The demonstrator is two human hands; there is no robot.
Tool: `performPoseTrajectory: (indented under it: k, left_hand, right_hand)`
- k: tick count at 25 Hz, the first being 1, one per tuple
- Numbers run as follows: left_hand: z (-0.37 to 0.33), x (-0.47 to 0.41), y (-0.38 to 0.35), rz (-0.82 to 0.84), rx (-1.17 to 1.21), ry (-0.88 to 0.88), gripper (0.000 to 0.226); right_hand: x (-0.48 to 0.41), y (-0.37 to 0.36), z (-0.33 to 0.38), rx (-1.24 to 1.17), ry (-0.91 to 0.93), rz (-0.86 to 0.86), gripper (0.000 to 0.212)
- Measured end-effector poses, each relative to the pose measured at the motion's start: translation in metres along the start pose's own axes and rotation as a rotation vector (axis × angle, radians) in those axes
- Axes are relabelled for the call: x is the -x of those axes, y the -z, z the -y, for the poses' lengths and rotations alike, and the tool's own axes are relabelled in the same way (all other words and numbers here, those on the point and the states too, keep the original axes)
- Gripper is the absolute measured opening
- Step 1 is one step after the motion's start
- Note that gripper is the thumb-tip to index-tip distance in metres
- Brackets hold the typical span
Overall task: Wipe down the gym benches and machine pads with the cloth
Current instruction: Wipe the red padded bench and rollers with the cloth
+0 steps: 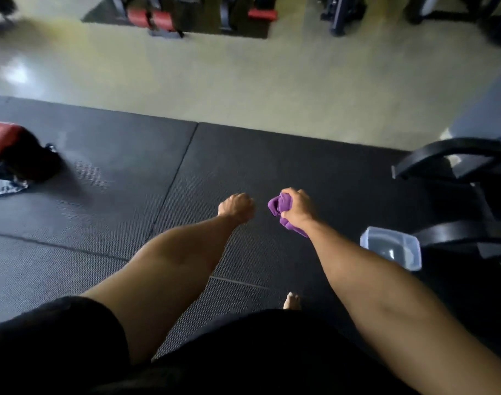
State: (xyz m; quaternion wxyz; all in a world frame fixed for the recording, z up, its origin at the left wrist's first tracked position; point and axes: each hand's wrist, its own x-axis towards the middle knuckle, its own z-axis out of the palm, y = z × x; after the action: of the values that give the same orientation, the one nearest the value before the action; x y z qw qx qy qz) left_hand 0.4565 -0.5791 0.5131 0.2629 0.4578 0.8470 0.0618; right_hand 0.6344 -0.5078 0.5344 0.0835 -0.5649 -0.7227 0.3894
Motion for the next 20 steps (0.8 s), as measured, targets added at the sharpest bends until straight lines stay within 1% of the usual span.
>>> performPoseTrajectory:
  k: [2, 3, 5, 6, 8, 10, 14, 15, 18, 20]
  left_hand:
    - [-0.013, -0.03, 0.02, -0.037, 0.035, 0.05, 0.039]
    - [-0.019, -0.045, 0.029, -0.062, 0.057, 0.066, 0.038]
    - [-0.027, -0.067, 0.047, -0.081, 0.082, 0.088, 0.037]
    - [-0.028, -0.08, 0.054, -0.093, 0.061, 0.098, 0.038]
    - [-0.029, -0.115, 0.07, -0.118, 0.072, 0.116, 0.04]
    - [-0.023, -0.153, 0.083, -0.118, 0.067, 0.118, 0.041]
    - [-0.007, -0.238, 0.115, -0.124, 0.085, 0.155, 0.039]
    - [-0.003, -0.259, 0.125, -0.123, 0.089, 0.167, 0.038]
    - [0.003, -0.317, 0.164, -0.125, 0.09, 0.185, 0.036]
    - [0.003, -0.352, 0.19, -0.139, 0.084, 0.182, 0.037]
  right_hand:
    - [-0.04, 0.016, 0.014, 0.001, 0.059, 0.037, 0.034]
    - [-0.062, 0.023, 0.021, 0.038, 0.078, 0.051, 0.032]
    - [-0.102, 0.028, 0.028, 0.034, 0.064, 0.058, 0.027]
    - [-0.123, 0.029, 0.033, 0.052, 0.079, 0.062, 0.03]
    - [-0.167, 0.032, 0.049, 0.17, 0.167, 0.122, 0.049]
    - [-0.211, 0.031, 0.068, 0.28, 0.238, 0.162, 0.058]
    - [-0.306, 0.025, 0.112, 0.257, 0.244, 0.196, 0.064]
    - [-0.325, 0.026, 0.127, 0.273, 0.263, 0.196, 0.064]
    - [-0.384, 0.035, 0.168, 0.216, 0.272, 0.194, 0.058]
    - [-0.421, 0.037, 0.193, 0.242, 0.282, 0.191, 0.058]
